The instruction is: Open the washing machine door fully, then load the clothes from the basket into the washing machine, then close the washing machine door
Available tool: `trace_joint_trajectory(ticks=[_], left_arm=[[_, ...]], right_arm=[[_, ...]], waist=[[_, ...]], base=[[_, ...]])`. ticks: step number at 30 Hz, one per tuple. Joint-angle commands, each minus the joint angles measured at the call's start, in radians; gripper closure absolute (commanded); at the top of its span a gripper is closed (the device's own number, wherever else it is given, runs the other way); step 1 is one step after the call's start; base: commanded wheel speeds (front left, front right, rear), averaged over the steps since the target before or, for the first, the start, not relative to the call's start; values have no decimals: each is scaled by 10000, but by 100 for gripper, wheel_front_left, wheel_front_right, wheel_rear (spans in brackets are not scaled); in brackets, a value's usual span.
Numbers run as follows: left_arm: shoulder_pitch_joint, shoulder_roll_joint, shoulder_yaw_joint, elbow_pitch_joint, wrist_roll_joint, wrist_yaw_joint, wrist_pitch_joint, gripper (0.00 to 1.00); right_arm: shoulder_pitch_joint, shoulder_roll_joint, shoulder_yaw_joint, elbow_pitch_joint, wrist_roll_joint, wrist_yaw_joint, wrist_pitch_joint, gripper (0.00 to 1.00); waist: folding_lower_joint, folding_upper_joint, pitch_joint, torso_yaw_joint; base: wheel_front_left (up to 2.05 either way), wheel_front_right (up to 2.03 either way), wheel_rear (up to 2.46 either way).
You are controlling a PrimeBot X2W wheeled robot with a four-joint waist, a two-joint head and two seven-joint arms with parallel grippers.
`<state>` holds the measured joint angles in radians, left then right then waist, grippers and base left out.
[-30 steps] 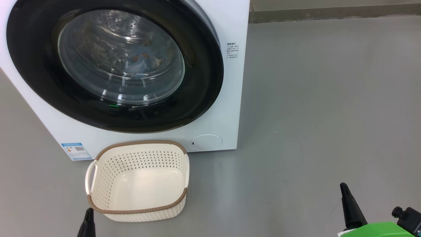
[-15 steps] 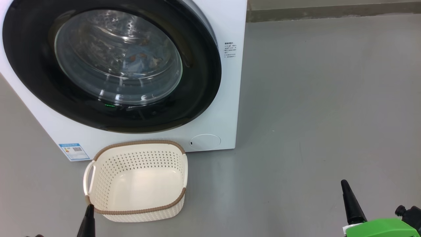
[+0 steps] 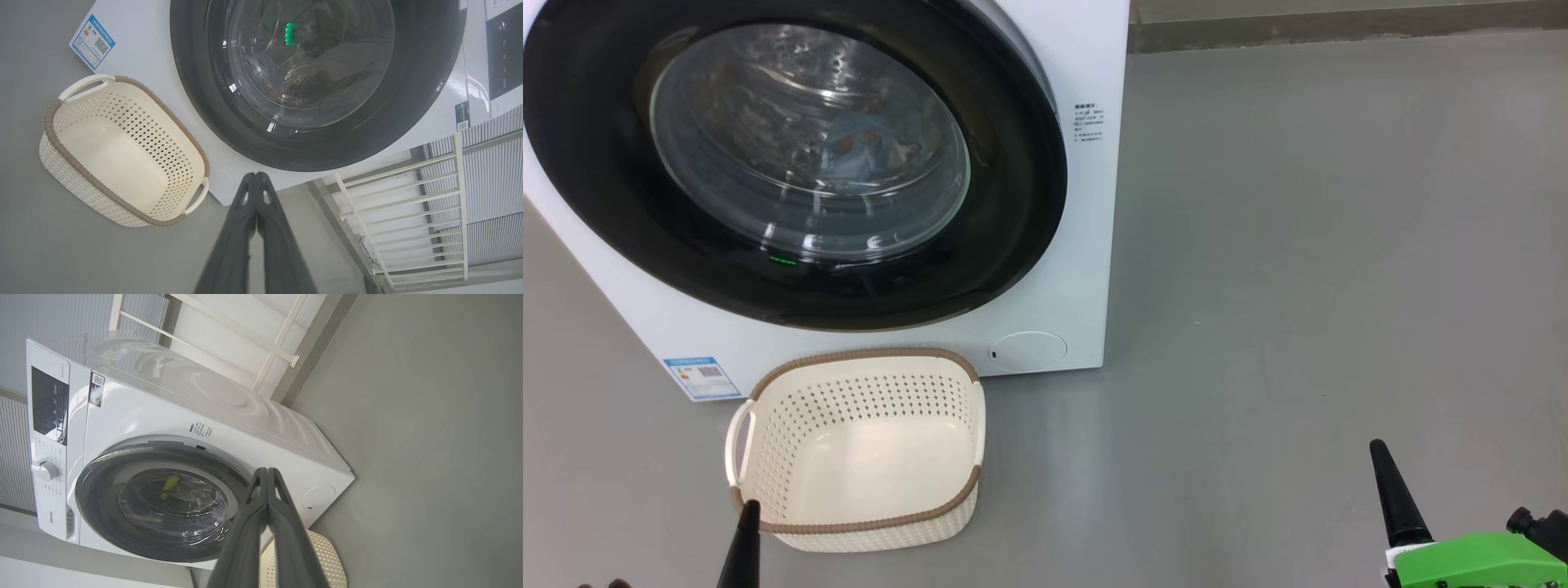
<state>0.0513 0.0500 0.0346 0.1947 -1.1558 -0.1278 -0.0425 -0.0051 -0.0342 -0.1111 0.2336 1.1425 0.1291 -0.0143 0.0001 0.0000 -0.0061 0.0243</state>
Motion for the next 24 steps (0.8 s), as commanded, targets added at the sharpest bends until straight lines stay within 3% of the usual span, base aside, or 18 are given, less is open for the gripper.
trace_joint_trajectory(ticks=[1, 24], left_arm=[[-538, 192, 232, -156, -242, -20, 81, 100], [-1149, 230, 356, 229, -2971, -25, 792, 100]], right_arm=[[-466, -122, 120, -210, 291, 11, 80, 100], [-801, -149, 31, -19, 2894, 14, 793, 100]], waist=[[0, 0, 2, -6], [0, 0, 56, -147]], base=[[0, 0, 0], [0, 0, 0]])
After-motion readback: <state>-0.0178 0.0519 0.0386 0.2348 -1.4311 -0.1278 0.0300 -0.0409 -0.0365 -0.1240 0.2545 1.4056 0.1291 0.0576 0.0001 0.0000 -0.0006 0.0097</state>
